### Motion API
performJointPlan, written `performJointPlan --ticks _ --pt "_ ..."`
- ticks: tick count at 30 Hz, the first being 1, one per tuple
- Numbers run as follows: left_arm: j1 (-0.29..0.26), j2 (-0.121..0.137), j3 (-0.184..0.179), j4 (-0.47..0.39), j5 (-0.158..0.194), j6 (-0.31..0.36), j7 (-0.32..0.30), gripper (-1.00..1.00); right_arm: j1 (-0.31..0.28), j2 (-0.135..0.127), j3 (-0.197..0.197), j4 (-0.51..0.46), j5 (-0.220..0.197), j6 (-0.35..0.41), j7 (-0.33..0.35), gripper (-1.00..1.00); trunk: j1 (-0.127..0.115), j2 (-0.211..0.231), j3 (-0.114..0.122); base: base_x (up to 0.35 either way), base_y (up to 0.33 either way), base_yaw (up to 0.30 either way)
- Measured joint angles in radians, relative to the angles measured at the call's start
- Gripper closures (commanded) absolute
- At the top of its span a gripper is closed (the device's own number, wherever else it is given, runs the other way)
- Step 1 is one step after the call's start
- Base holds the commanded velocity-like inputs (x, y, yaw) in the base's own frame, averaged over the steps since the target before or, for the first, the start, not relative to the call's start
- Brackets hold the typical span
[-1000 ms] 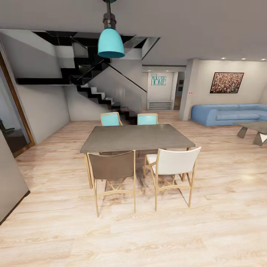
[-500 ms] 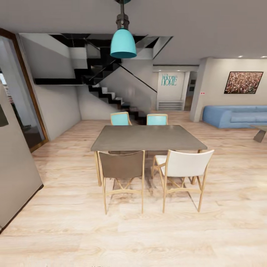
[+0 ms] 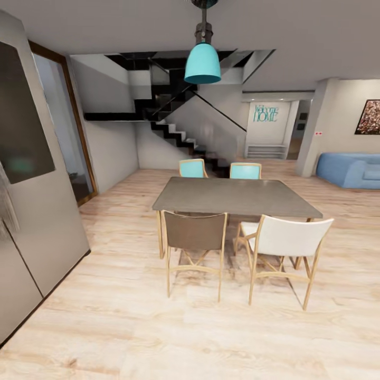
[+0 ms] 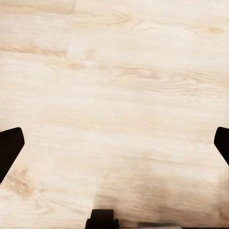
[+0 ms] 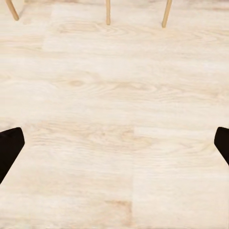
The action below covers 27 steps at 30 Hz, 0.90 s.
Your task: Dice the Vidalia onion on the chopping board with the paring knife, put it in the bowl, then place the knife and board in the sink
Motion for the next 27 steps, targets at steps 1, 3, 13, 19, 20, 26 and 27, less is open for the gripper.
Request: performJointPlan --ticks 1,3,13,19,20,26,27 --pt "0.000 0.000 0.000 0.008 0.000 -0.019 0.000 -1.00 0.000 0.000 0.000 0.000 0.000 0.000 0.000 -1.00 0.000 0.000 0.000 -0.330 0.000 0.266" --pt "0.000 -0.001 0.000 0.028 -0.001 -0.050 0.000 -1.00 0.000 0.000 0.000 0.000 0.000 0.000 0.000 -1.00 0.000 0.000 0.000 -0.335 0.000 0.266" --pt "0.000 -0.001 0.002 0.049 -0.003 -0.074 0.000 -1.00 0.000 0.002 0.000 0.001 0.000 0.000 -0.001 -1.00 -0.001 0.000 0.000 -0.156 -0.028 0.266" --pt "0.000 0.004 0.002 0.048 -0.004 -0.080 0.000 -1.00 0.000 0.001 0.000 0.005 0.000 0.000 -0.002 -1.00 -0.001 0.000 0.000 -0.006 -0.003 0.266" --pt "0.000 0.004 0.003 0.049 -0.004 -0.081 0.000 -1.00 0.000 0.000 0.000 0.006 0.000 0.000 -0.002 -1.00 -0.001 0.000 0.000 -0.001 -0.001 0.266" --pt "0.000 0.006 0.003 0.050 -0.004 -0.085 0.000 -1.00 0.000 0.000 0.000 0.007 0.000 -0.012 -0.002 -1.00 -0.001 0.000 0.000 0.000 0.000 0.266" --pt "0.000 0.006 0.003 0.050 -0.004 -0.085 0.000 -1.00 0.000 0.000 0.000 0.007 0.000 -0.012 -0.002 -1.00 -0.001 0.000 0.000 0.000 0.000 0.266"
